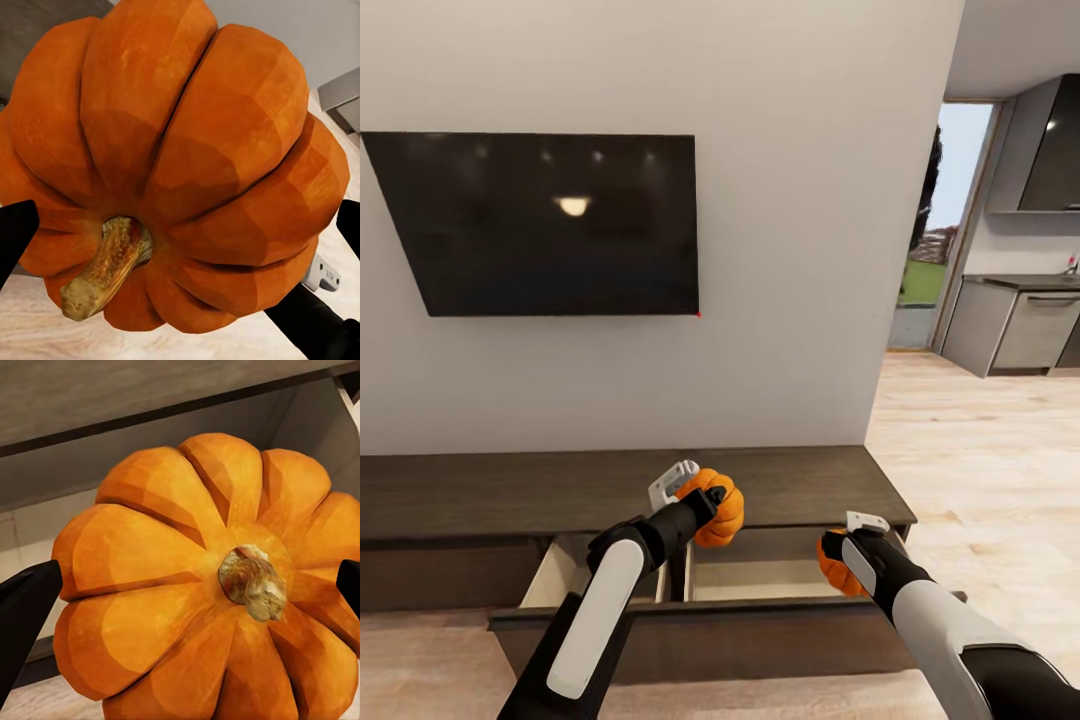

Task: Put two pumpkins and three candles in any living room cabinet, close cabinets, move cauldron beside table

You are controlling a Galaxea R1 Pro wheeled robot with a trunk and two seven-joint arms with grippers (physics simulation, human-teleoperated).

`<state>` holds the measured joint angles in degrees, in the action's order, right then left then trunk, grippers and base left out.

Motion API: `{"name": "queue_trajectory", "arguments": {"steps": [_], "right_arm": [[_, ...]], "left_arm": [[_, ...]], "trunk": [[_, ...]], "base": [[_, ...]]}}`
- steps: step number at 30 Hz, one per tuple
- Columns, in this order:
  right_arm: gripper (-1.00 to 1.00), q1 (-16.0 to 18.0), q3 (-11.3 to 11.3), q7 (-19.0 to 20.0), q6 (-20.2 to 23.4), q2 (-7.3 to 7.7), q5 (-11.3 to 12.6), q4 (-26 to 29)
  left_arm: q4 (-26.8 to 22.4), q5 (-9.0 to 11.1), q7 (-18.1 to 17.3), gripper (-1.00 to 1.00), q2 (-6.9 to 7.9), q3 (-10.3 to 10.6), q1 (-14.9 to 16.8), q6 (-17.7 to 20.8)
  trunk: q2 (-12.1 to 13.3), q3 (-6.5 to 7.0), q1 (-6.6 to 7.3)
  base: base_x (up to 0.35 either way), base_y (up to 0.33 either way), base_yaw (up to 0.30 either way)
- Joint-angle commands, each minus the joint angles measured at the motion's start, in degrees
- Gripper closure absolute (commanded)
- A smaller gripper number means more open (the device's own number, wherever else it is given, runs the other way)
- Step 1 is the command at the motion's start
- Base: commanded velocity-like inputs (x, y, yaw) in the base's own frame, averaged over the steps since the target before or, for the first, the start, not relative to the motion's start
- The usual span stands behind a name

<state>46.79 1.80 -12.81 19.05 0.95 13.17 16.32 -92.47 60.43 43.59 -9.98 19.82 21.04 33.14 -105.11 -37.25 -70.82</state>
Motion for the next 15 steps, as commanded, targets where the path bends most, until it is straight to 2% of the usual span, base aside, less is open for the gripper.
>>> {"name": "queue_trajectory", "arguments": {"steps": [1, 5, 15], "right_arm": [[1.00, 0.01, 0.22, -0.28, 0.28, 0.03, 0.45, 0.17], [1.00, 0.00, 0.25, -0.28, 0.28, 0.07, 0.45, 0.24], [1.00, -0.01, 0.31, -0.28, 0.28, 0.02, 0.45, 0.30]], "left_arm": [[-0.08, 0.48, 0.53, 1.00, -0.01, -0.03, 0.06, 0.00], [-0.08, 0.48, 0.53, 1.00, -0.01, -0.15, 0.06, 0.00], [-0.08, 0.48, 0.37, 1.00, -0.01, -0.15, 0.06, 0.08]], "trunk": [[-0.45, -0.24, -0.22], [-2.05, -0.96, -1.10], [-2.05, -0.96, -1.10]], "base": [[0.000, 0.000, 0.000], [0.000, 0.000, 0.000], [0.002, 0.000, 0.000]]}}
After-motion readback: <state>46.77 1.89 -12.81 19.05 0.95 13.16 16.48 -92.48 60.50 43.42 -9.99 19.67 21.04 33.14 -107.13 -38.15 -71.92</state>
